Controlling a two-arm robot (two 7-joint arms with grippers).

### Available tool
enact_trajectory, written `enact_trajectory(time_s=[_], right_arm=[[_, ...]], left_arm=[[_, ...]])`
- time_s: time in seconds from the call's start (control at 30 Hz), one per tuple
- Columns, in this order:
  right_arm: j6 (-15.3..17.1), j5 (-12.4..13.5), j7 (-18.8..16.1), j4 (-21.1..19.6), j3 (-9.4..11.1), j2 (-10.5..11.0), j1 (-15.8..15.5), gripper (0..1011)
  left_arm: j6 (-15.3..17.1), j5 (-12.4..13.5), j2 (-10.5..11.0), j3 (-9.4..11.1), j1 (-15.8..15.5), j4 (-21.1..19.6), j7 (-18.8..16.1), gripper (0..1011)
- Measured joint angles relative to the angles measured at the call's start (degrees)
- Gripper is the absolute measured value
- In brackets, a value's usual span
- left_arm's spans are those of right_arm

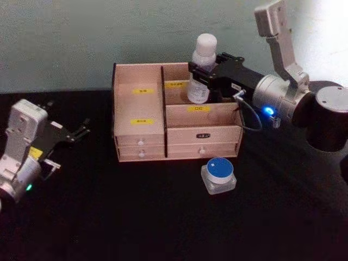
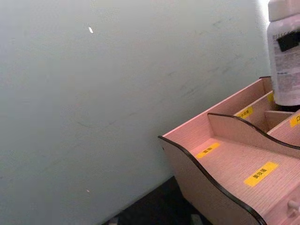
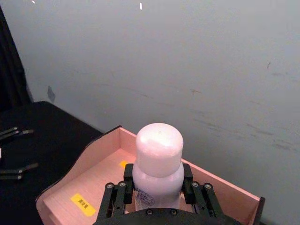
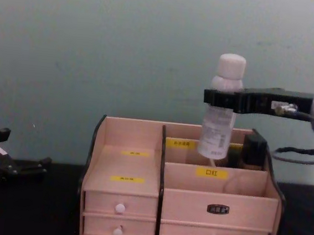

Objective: Pick up the facial cleanser and watermelon frost from the table and place them into the tiered storage box.

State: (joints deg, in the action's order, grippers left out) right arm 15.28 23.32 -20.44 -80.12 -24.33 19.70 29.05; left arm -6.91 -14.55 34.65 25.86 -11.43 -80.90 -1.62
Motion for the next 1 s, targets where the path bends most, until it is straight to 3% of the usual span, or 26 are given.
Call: enact_trajectory(time_s=[0.57, 1.0], right_arm=[[-2.0, -2.0, -0.1, 6.0, -1.0, -3.9, 2.6, 591], [-3.1, -3.2, -0.4, 9.1, -1.0, -5.3, 3.5, 591]], left_arm=[[0.0, 0.0, 0.0, 0.0, 0.0, 0.0, 0.0, 1001], [0.0, 0.0, 0.0, 0.0, 0.0, 0.0, 0.0, 1001]])
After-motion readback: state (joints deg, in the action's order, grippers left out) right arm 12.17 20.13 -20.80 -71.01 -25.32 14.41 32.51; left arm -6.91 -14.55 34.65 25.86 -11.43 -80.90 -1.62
